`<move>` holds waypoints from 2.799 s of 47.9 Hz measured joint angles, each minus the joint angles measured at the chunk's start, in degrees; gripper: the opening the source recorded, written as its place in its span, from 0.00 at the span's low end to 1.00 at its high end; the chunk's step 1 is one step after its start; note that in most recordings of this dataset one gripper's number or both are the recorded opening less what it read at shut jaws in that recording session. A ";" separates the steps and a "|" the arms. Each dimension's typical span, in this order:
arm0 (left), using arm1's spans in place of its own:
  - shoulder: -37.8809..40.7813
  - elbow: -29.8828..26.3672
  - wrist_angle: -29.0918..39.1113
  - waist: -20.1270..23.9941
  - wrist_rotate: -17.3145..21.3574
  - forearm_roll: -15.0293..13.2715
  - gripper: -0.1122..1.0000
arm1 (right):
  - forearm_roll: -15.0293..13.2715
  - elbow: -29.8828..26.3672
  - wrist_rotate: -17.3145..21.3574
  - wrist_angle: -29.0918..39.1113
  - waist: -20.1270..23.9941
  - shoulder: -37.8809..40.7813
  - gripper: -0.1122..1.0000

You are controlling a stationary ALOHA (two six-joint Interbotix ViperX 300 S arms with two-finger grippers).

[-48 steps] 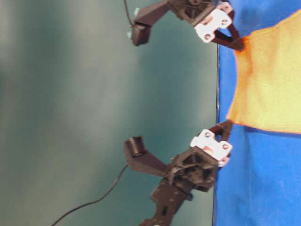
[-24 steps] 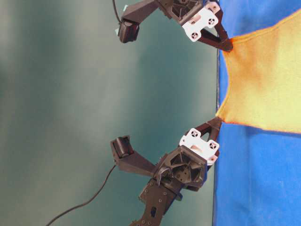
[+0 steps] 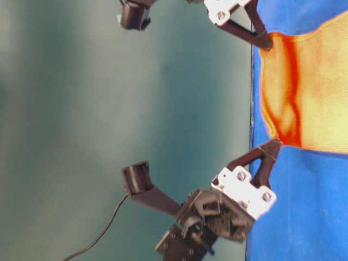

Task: Fold the orange towel.

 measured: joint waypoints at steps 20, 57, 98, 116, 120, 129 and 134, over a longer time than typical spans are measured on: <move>-3.52 1.05 4.92 -13.27 -1.41 0.00 0.10 | 5.10 1.58 0.00 5.01 17.14 -2.29 0.13; -2.11 -1.14 10.55 -18.81 -1.49 0.09 0.10 | 8.70 -0.97 0.09 5.45 24.43 1.67 0.13; -3.25 -1.14 12.74 -18.63 -0.79 0.00 0.76 | 9.40 -4.22 -1.05 9.84 26.10 -0.09 0.65; -21.01 1.93 19.42 -17.40 0.88 0.09 0.77 | 0.44 -6.86 -1.14 22.85 26.10 -19.42 0.65; -25.14 3.52 19.42 -16.87 1.93 0.18 0.77 | -1.49 -6.06 -1.41 23.29 25.84 -23.82 0.65; -36.21 9.58 17.31 -15.64 3.25 0.18 0.77 | -4.66 -2.99 -1.14 23.99 24.70 -34.10 0.65; -42.45 13.18 16.08 -14.59 3.43 0.18 0.77 | -6.24 -0.62 -1.32 24.96 24.52 -40.43 0.65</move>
